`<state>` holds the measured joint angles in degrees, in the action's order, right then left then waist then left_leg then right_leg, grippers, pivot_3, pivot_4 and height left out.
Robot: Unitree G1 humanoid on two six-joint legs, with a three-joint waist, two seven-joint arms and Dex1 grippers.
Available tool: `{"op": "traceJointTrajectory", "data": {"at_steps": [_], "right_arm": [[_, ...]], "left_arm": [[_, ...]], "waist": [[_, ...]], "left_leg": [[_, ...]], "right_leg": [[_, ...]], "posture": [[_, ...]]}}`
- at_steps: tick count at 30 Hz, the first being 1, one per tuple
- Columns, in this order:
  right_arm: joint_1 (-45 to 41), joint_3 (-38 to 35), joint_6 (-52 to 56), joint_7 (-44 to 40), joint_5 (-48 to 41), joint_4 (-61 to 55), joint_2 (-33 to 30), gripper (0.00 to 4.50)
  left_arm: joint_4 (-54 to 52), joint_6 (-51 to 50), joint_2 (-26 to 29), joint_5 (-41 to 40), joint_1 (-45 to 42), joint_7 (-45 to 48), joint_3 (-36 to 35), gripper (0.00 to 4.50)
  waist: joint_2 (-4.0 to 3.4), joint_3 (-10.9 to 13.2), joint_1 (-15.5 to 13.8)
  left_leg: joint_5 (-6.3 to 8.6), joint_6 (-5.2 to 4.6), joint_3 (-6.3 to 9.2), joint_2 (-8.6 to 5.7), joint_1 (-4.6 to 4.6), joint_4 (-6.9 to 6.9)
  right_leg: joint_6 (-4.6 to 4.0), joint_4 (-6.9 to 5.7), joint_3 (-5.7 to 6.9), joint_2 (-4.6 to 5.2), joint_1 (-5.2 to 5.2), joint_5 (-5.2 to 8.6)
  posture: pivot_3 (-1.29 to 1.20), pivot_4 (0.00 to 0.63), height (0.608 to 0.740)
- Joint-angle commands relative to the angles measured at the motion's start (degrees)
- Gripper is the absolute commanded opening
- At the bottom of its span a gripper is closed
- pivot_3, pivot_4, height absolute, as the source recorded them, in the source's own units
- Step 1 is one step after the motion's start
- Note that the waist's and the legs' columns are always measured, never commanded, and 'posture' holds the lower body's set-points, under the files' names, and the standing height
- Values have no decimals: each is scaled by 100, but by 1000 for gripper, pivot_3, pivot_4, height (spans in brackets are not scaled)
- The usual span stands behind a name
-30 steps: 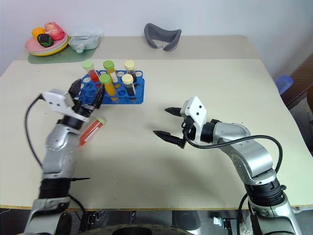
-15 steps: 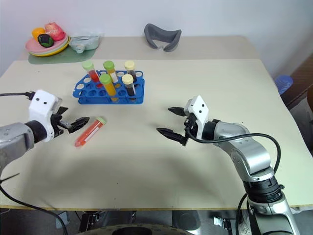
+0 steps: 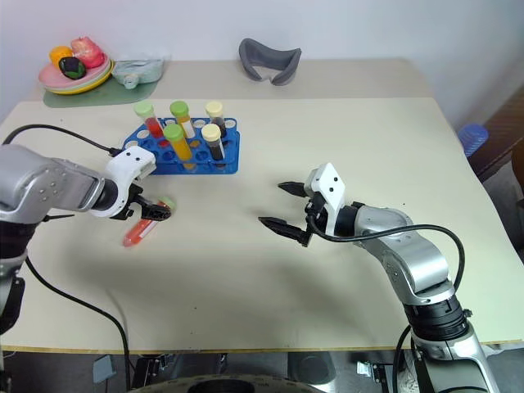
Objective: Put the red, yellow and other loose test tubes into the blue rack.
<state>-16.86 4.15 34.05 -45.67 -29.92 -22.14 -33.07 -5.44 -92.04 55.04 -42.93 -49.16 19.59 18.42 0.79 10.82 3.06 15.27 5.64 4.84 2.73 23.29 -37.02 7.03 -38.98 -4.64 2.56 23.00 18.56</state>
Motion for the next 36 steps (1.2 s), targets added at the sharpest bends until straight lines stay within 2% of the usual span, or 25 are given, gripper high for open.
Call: {"op": "traceJointTrajectory", "data": {"at_steps": [1, 6, 10, 12, 14, 18, 23, 25, 27, 31, 34, 36], "right_arm": [[39, -42, -60, 32, -32, -255, 32, 4500], [74, 0, -35, 103, -44, -339, 87, 4500], [98, 0, -29, 130, -50, -375, 103, 4500], [108, 2, -21, 145, -54, -393, 107, 4500], [121, 3, -12, 161, -62, -415, 107, 4500], [133, 8, 2, 173, -74, -438, 109, 4500], [126, 11, 10, 175, -78, -449, 112, 4500], [131, -7, 11, 168, -86, -457, 98, 4500], [159, -37, 6, 162, -93, -476, 74, 4500], [234, -109, 10, 159, -107, -521, 26, 4500], [276, -140, 23, 147, -127, -544, 5, 4500], [223, -89, 46, 120, -151, -514, 31, 4500]], "left_arm": [[153, -46, 130, 274, -315, 55, 506, 4406], [476, -46, 3, 547, -586, 142, 1138, 4406], [726, -46, -48, 481, -649, 347, 1295, 4406], [885, -46, -94, 480, -663, 386, 1276, 3896], [1017, -46, -120, 478, -670, 425, 1255, 3111], [1219, -46, -102, 441, -700, 406, 1214, 1197], [1488, -46, -28, 392, -653, 300, 787, 1197], [1523, -46, -45, 436, -586, 112, 246, 1197], [1577, -46, -166, 506, -530, -252, -680, 1197], [191, 1049, -450, 838, 308, -785, -2805, 1197], [-803, 1507, -732, 679, 1047, -699, -3991, 1197], [-1462, 2419, -964, 790, 1808, -541, -4703, 1197]], "waist": [[0, 0, 0], [0, 0, -13], [-5, -3, -16], [-5, -3, -17], [-9, -5, -18], [-13, -8, 6], [-13, -8, 57], [-12, -7, 95], [-9, -5, 97], [-2, -2, 85], [-2, -2, 79], [-7, -4, 105]], "left_leg": [[0, 0, 0, 0, 0, 0], [0, 0, -1, 0, 1, 0], [0, 0, 0, 0, 0, -1], [0, 0, -1, -1, -1, -1], [0, 0, -1, -1, -2, -2], [0, 0, -1, -1, -9, -2], [0, -1, 0, -1, -12, -2], [0, -1, 1, 0, -13, -2], [0, -1, 1, 0, -11, -2], [-1, 2, 3, -1, 7, -7], [-14, 24, -1, -1, 9, -6], [-13, 23, -4, 0, 7, -3]], "right_leg": [[0, 1, 0, 0, 0, 0], [0, 1, 0, 0, 0, 0], [0, 0, 0, 0, -1, 0], [0, 0, 0, 0, -1, 0], [0, 0, 0, 0, -3, 0], [0, -4, -1, 0, -6, 0], [0, -7, -1, 0, -9, 0], [0, -9, -1, -1, -9, 0], [0, -11, -2, -2, -4, 0], [1, -8, 2, 5, 5, 0], [1, -2, 1, 10, 7, 0], [1, -2, -3, 9, 8, 0]], "posture": [[0, 150, 740], [0, 150, 740], [0, 150, 740], [0, 150, 740], [0, 150, 740], [0, 150, 740], [0, 150, 740], [0, 150, 740], [0, 150, 740], [0, 150, 740], [0, 150, 740], [0, 150, 740]]}}
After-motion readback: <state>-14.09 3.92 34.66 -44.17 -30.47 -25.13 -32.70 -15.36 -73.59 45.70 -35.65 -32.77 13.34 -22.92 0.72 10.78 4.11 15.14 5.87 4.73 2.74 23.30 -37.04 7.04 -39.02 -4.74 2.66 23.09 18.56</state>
